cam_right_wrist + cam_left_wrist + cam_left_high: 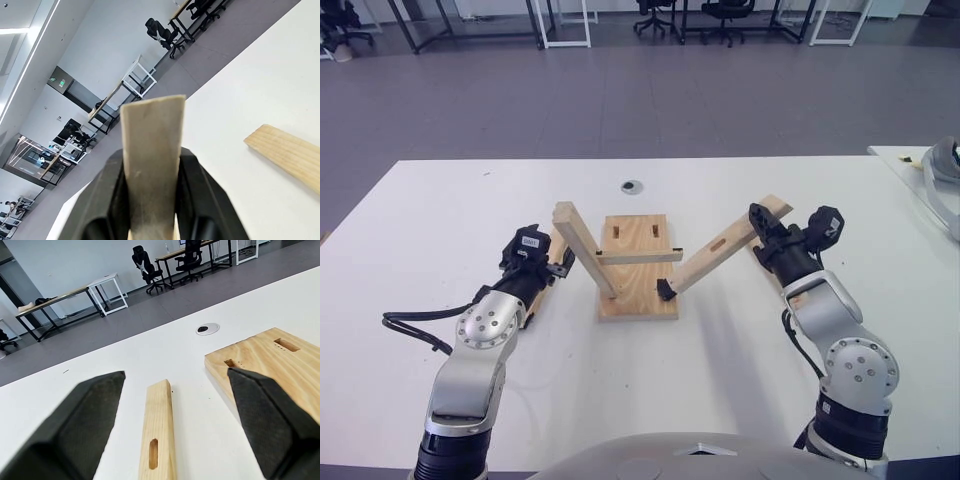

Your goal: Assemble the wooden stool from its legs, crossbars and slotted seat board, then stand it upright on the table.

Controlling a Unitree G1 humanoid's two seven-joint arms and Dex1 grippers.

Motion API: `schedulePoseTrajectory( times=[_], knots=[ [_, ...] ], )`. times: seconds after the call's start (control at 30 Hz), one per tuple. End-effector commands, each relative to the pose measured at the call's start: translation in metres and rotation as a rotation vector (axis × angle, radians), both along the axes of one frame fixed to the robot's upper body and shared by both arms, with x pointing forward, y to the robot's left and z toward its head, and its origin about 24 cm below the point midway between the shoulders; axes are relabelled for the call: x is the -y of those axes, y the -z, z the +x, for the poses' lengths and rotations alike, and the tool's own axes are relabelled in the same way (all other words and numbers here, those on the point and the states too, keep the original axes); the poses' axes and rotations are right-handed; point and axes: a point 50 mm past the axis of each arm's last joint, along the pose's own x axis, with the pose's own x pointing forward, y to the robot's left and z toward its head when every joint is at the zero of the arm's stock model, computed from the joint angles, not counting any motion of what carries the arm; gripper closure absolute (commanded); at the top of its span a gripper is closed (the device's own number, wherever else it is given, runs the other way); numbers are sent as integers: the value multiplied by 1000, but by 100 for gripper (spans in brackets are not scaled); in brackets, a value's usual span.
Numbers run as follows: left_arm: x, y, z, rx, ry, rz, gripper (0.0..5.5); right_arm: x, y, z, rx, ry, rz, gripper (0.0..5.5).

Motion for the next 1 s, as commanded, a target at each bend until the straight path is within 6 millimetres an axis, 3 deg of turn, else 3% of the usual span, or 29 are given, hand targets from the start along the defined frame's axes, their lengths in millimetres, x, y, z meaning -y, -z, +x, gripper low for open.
schedulePoseTrajectory(
  times=[0.03,0.57,0.77,0.9,1.0],
  knots=[
    [-2,-3,2,2,8,17,173,0,4,-2,-20,70,-137,449],
    [13,-3,8,11,61,-9,173,-16,-33,9,252,23,-307,449],
    [16,-2,8,8,66,-19,173,-26,-20,15,266,-90,-367,449],
    [16,-1,9,7,67,-20,173,-18,4,14,194,-159,-529,449],
    [16,-1,9,9,64,-20,173,-13,9,8,155,-165,-565,449]
  ],
)
